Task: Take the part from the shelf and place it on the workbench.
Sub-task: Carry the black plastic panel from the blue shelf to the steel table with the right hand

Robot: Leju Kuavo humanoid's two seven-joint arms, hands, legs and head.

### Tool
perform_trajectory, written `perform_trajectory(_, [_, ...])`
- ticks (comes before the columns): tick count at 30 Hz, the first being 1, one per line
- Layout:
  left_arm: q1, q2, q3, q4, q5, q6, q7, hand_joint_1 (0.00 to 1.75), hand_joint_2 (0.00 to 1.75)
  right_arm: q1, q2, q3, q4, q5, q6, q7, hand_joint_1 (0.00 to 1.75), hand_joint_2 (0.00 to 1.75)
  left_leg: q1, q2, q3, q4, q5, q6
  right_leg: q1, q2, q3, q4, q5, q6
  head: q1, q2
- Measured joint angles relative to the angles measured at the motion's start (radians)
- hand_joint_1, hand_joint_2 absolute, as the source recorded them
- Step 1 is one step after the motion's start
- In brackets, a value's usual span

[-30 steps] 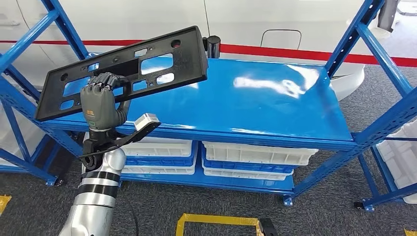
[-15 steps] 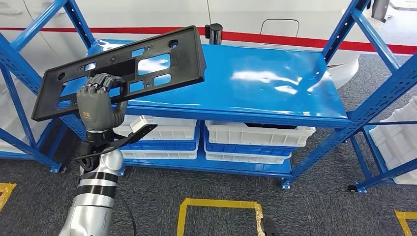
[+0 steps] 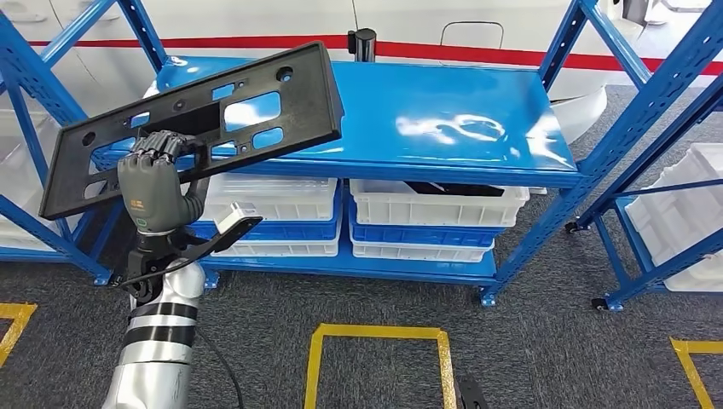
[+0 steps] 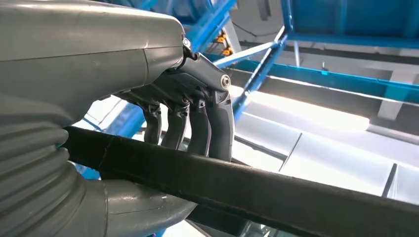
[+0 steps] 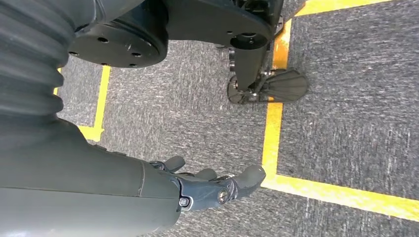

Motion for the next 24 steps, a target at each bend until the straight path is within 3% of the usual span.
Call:
perform_trajectory(2, [0.001,-0.003,0.004,-0.004,0.0,0.0,-0.003,1.75,1.75,0.0,0.0,0.0,0.0,0.0,0.0,0.0,0.0,1.75,-0.011,-0.003,-0.004,-0.019,0.005,0.018,0.0,0.0,-0.008,-0.006,0.02,0.017,0.003,0.0])
perform_trajectory(4, [0.001,-0.005,0.007,-0.006,0.0,0.0,-0.005,1.75,1.75,0.003,0.0,0.0,0.0,0.001,0.0,0.0,0.0,1.75,-0.016,0.004,-0.023,-0.023,0.026,0.044,-0.005,-0.001,-0.026,0.008,0.008,0.023,0.004,0.0])
perform_trajectory(6, [0.0,-0.009,0.01,-0.007,0.0,0.0,-0.008,1.75,1.75,0.004,0.0,-0.001,0.001,0.003,0.0,0.0,0.0,1.75,-0.016,0.009,-0.05,-0.026,0.051,0.065,-0.005,-0.002,-0.061,0.09,-0.068,0.013,0.008,0.0])
perform_trajectory(8, [0.0,-0.012,0.014,-0.007,0.0,0.0,-0.012,1.75,1.75,0.003,0.002,-0.001,0.001,0.004,-0.004,0.001,0.0,1.75,-0.02,0.01,-0.084,-0.025,0.078,0.074,-0.002,-0.002,-0.095,0.222,-0.155,0.005,0.01,0.0])
perform_trajectory(9, [0.001,-0.013,0.016,-0.007,0.001,0.0,-0.014,1.75,1.75,0.002,0.002,-0.001,0.001,0.005,-0.006,0.001,0.0,1.75,-0.021,0.012,-0.102,-0.025,0.091,0.074,-0.002,-0.002,-0.099,0.274,-0.173,0.007,0.011,0.0])
perform_trajectory(10, [0.001,-0.013,0.018,-0.007,0.001,0.0,-0.015,1.75,1.75,0.002,0.003,-0.001,0.001,0.005,-0.008,0.001,0.0,1.75,-0.023,0.013,-0.121,-0.025,0.105,0.074,-0.001,-0.002,-0.09,0.299,-0.17,0.013,0.01,0.0])
perform_trajectory(12, [0.001,-0.013,0.021,-0.006,0.001,0.0,-0.016,1.75,1.75,0.0,0.002,-0.002,0.001,0.005,-0.009,0.001,0.0,1.75,-0.024,0.014,-0.156,-0.024,0.133,0.07,0.0,-0.002,-0.02,0.251,-0.132,0.026,0.011,0.0])
perform_trajectory(13, [0.001,-0.013,0.022,-0.006,0.002,0.0,-0.016,1.75,1.75,-0.002,0.002,-0.002,0.001,0.005,-0.008,0.001,0.0,1.75,-0.024,0.014,-0.17,-0.024,0.146,0.066,0.002,-0.003,0.038,0.185,-0.126,0.026,0.011,0.0])
perform_trajectory(15, [0.001,-0.013,0.024,-0.006,0.006,0.0,-0.015,1.75,1.75,-0.007,0.001,-0.002,0.001,0.005,-0.007,0.001,0.0,1.75,-0.026,0.016,-0.187,-0.025,0.171,0.056,0.008,-0.005,0.142,0.042,-0.149,0.015,0.01,0.0])
perform_trajectory(16, [0.001,-0.013,0.024,-0.005,0.008,0.0,-0.013,1.75,1.75,-0.009,0.001,-0.002,0.001,0.005,-0.007,0.001,0.0,1.75,-0.025,0.019,-0.189,-0.028,0.183,0.049,0.012,-0.005,0.167,0.001,-0.162,0.009,0.01,0.0])
perform_trajectory(17, [0.001,-0.013,0.024,-0.004,0.01,0.0,-0.012,1.75,1.75,-0.009,0.001,-0.002,0.001,0.005,-0.007,0.001,0.0,1.75,-0.024,0.021,-0.189,-0.033,0.196,0.043,0.015,-0.005,0.171,-0.017,-0.164,0.005,0.01,0.0])
perform_trajectory(19, [0.002,-0.013,0.024,-0.003,0.011,0.0,-0.012,1.75,1.75,-0.006,0.003,-0.003,0.001,0.005,-0.006,0.0,0.0,1.75,-0.022,0.021,-0.189,-0.043,0.212,0.032,0.01,-0.004,0.156,-0.016,-0.145,-0.004,0.012,0.0])
perform_trajectory(20, [0.003,-0.013,0.024,-0.002,0.012,0.0,-0.013,1.75,1.75,-0.004,0.003,-0.003,0.001,0.005,-0.006,0.0,0.0,1.75,-0.02,0.02,-0.195,-0.033,0.19,0.026,0.005,-0.005,0.149,-0.017,-0.132,-0.012,0.01,0.0])
perform_trajectory(21, [0.004,-0.012,0.025,-0.002,0.012,0.0,-0.014,1.75,1.75,-0.003,0.004,-0.003,0.001,0.003,-0.006,0.0,0.0,1.75,-0.019,0.019,-0.206,-0.001,0.148,0.021,0.0,-0.006,0.14,-0.019,-0.118,-0.019,0.008,0.0])
perform_trajectory(23, [0.005,-0.012,0.027,-0.001,0.011,0.0,-0.018,1.75,1.75,-0.003,0.005,-0.004,0.002,-0.002,-0.007,0.0,0.0,1.75,-0.015,0.016,-0.237,0.128,0.033,0.012,-0.003,-0.007,0.114,-0.017,-0.09,-0.028,0.003,0.0])
perform_trajectory(24, [0.006,-0.012,0.029,-0.001,0.011,0.0,-0.02,1.75,1.75,-0.003,0.005,-0.004,0.002,-0.005,-0.007,0.0,0.0,1.75,-0.014,0.015,-0.247,0.198,0.001,0.008,-0.002,-0.007,0.098,-0.016,-0.078,-0.029,0.001,0.0])
